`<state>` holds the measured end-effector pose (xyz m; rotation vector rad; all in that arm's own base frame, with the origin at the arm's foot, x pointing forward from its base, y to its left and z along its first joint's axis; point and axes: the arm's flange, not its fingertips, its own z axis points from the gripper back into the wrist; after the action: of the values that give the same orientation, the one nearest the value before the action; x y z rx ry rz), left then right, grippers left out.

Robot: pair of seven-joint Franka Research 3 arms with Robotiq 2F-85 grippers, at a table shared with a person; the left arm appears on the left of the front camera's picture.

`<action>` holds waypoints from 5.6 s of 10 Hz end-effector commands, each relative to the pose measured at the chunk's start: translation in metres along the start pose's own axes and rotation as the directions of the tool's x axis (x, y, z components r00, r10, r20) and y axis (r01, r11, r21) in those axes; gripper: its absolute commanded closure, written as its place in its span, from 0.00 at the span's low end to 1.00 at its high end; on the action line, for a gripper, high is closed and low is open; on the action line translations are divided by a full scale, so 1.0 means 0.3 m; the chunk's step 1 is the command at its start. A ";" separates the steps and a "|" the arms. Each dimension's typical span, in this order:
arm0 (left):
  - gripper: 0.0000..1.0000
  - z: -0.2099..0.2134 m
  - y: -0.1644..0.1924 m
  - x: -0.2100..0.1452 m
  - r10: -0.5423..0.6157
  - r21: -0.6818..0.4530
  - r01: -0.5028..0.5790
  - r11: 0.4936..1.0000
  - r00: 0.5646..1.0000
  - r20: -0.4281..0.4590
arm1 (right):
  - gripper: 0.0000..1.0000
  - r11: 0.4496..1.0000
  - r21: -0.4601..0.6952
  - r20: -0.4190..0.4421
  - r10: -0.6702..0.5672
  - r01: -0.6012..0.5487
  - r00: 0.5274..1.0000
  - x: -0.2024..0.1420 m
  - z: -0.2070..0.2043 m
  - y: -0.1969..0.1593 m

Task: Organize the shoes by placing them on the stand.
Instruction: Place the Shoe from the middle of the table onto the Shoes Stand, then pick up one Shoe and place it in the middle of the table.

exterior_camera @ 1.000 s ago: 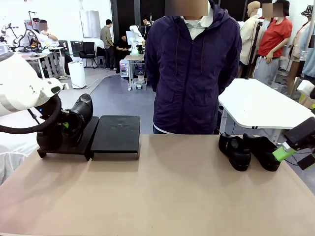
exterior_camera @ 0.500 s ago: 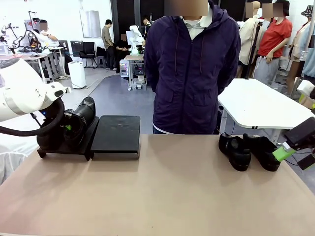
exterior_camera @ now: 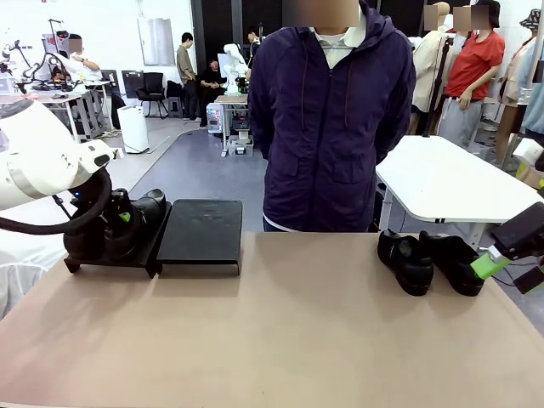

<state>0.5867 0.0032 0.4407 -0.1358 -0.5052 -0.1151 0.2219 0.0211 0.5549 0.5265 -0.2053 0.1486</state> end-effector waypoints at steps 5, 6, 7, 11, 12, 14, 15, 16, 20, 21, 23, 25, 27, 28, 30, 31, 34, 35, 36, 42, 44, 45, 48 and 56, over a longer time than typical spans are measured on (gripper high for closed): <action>0.00 0.246 -0.045 0.013 -0.073 -0.083 0.078 0.994 0.996 0.054 | 0.00 1.000 0.021 0.000 0.020 -0.020 1.000 0.000 0.006 -0.003; 0.00 0.369 -0.064 0.009 -0.085 -0.083 0.086 0.993 0.996 0.016 | 0.00 1.000 0.021 0.000 0.020 -0.020 1.000 0.000 0.006 -0.003; 0.00 0.484 -0.081 -0.029 -0.169 -0.182 0.151 0.972 0.982 -0.088 | 0.00 1.000 0.021 0.000 0.020 -0.020 1.000 0.000 0.006 -0.003; 0.00 0.829 -0.123 -0.398 -0.217 -0.291 0.160 0.943 0.960 -0.178 | 0.00 1.000 0.021 0.000 0.020 -0.020 1.000 0.000 0.006 -0.003; 0.00 0.869 -0.137 -0.549 -0.119 -0.242 0.076 0.967 0.979 -0.167 | 0.00 1.000 0.021 0.000 0.020 -0.020 1.000 0.000 0.006 -0.003; 0.00 0.874 -0.133 -0.716 0.029 -0.182 -0.055 0.982 0.990 -0.141 | 0.00 1.000 0.021 0.000 0.020 -0.020 1.000 0.000 0.006 -0.003; 0.00 0.869 -0.098 -0.761 0.090 -0.139 -0.121 0.983 0.973 -0.212 | 0.00 1.000 0.021 0.000 0.020 -0.020 1.000 0.000 0.006 -0.003; 0.00 0.868 -0.047 -0.768 0.159 -0.096 -0.189 0.977 0.953 -0.259 | 0.00 1.000 0.021 0.000 0.020 -0.020 1.000 0.000 0.006 -0.003; 0.00 0.865 -0.074 -0.780 0.086 -0.148 -0.118 0.982 0.974 -0.210 | 0.00 1.000 0.021 0.000 0.020 -0.020 1.000 0.000 0.006 -0.003; 0.00 0.865 -0.074 -0.780 0.086 -0.148 -0.118 0.982 0.974 -0.210 | 0.00 1.000 0.021 0.000 0.020 -0.020 1.000 0.000 0.006 -0.003; 0.00 0.865 -0.074 -0.780 0.086 -0.148 -0.118 0.982 0.974 -0.210 | 0.00 1.000 0.021 0.000 0.020 -0.020 1.000 0.000 0.006 -0.003; 0.00 0.865 -0.074 -0.780 0.086 -0.148 -0.118 0.982 0.974 -0.210 | 0.00 1.000 0.021 0.000 0.020 -0.020 1.000 0.000 0.006 -0.003; 0.00 0.865 -0.074 -0.780 0.086 -0.148 -0.118 0.982 0.974 -0.210 | 0.00 1.000 0.021 0.000 0.020 -0.020 1.000 0.000 0.006 -0.003; 0.00 0.865 -0.074 -0.780 0.086 -0.148 -0.118 0.982 0.974 -0.210 | 0.00 1.000 0.021 0.000 0.020 -0.020 1.000 0.000 0.006 -0.003; 0.00 0.865 -0.074 -0.780 0.086 -0.148 -0.118 0.982 0.974 -0.210 | 0.00 1.000 0.021 0.000 0.020 -0.020 1.000 0.000 0.006 -0.003; 0.00 0.865 -0.074 -0.780 0.086 -0.148 -0.118 0.982 0.974 -0.210 | 0.00 1.000 0.000 -0.001 0.000 0.000 1.000 0.000 0.000 0.000; 0.00 0.865 -0.074 -0.780 0.086 -0.148 -0.118 0.982 0.974 -0.210 | 0.00 0.951 -0.305 -0.155 -0.006 -0.043 0.988 0.349 -0.038 -0.042; 0.00 0.865 -0.074 -0.780 0.086 -0.148 -0.118 0.982 0.974 -0.210 | 0.00 0.879 -0.476 -0.162 -0.065 -0.020 0.985 0.453 -0.078 -0.086; 0.00 0.865 -0.074 -0.780 0.086 -0.148 -0.118 0.982 0.974 -0.210 | 0.00 0.809 -0.587 -0.148 -0.135 0.023 0.980 0.526 -0.125 -0.142; 0.00 0.865 -0.074 -0.780 0.086 -0.148 -0.118 0.982 0.974 -0.210 | 0.00 0.801 -0.599 -0.121 -0.086 -0.004 0.989 0.567 -0.200 -0.187; 0.00 0.865 -0.074 -0.780 0.086 -0.148 -0.118 0.982 0.974 -0.210 | 0.00 0.824 -0.567 -0.081 -0.044 -0.010 0.996 0.788 -0.235 -0.285; 0.00 0.865 -0.074 -0.780 0.086 -0.148 -0.118 0.982 0.974 -0.210 | 0.00 0.834 -0.552 -0.014 -0.006 -0.003 1.000 0.888 -0.248 -0.339; 0.00 0.865 -0.074 -0.780 0.086 -0.148 -0.118 0.982 0.974 -0.210 | 0.00 0.864 -0.494 0.088 -0.066 0.101 0.994 1.110 -0.421 -0.516; 0.00 0.865 -0.074 -0.780 0.086 -0.148 -0.118 0.982 0.974 -0.210 | 0.00 0.864 -0.478 0.058 -0.147 0.157 0.987 1.163 -0.628 -0.603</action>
<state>0.2574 0.0399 0.5541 -0.2982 -0.2759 -0.0834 0.6173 -0.0096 0.3880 0.0429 -0.2185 -0.0554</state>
